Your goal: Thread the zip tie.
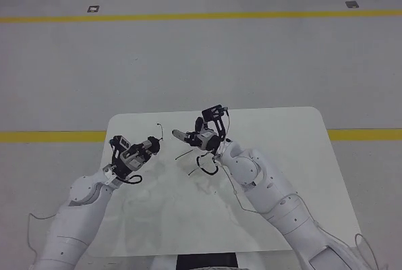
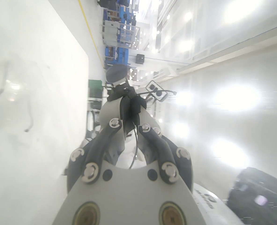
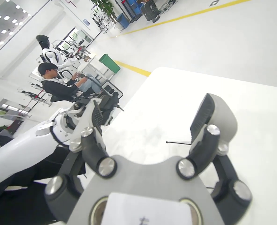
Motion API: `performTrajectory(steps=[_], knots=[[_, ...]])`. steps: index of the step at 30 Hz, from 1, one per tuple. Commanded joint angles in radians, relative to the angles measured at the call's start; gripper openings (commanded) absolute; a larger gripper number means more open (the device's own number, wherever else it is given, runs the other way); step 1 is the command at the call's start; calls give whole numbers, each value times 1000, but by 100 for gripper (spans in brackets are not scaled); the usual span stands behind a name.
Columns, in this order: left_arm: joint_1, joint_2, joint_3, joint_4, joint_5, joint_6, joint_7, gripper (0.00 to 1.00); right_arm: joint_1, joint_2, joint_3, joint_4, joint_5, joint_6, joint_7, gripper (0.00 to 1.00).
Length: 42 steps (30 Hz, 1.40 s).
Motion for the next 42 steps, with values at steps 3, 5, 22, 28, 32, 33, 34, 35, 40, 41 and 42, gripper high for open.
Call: performTrajectory(steps=[3, 5, 22, 28, 32, 33, 34, 35, 40, 41, 42], knots=[[-1, 4, -28, 16, -177, 133, -121, 0, -5, -3, -5, -2, -13, 12, -35, 100], [-5, 4, -35, 29, -239, 183, -160, 0, -2, -7, -9, 5, -1, 26, -47, 100], [8, -5, -30, 16, -487, 394, -110, 0, -36, -1, -67, -32, -284, 1, -188, 100], [11, -7, -26, -4, -519, 429, -103, 0, -43, -4, -79, -32, -321, -1, -271, 100], [11, -7, -25, -4, -520, 429, -97, 0, -43, -4, -79, -32, -321, -1, -271, 100], [10, -8, -25, -7, -515, 423, -72, 0, -43, -3, -82, -35, -343, 4, -264, 100], [12, -8, -23, -12, -512, 420, -59, 0, -46, -4, -82, -44, -353, 8, -282, 100], [20, -12, -16, -11, -563, 448, -52, 0, -54, -5, -85, -47, -355, 4, -317, 100], [33, -20, -4, -26, -709, 536, -8, 0, -52, -9, -102, -44, -422, 12, -389, 100], [38, -21, 4, -29, -738, 536, 0, 0, -49, -11, -109, -41, -437, 14, -404, 100], [41, -22, 9, -31, -752, 536, 1, 0, -47, -13, -114, -38, -446, 13, -417, 100]])
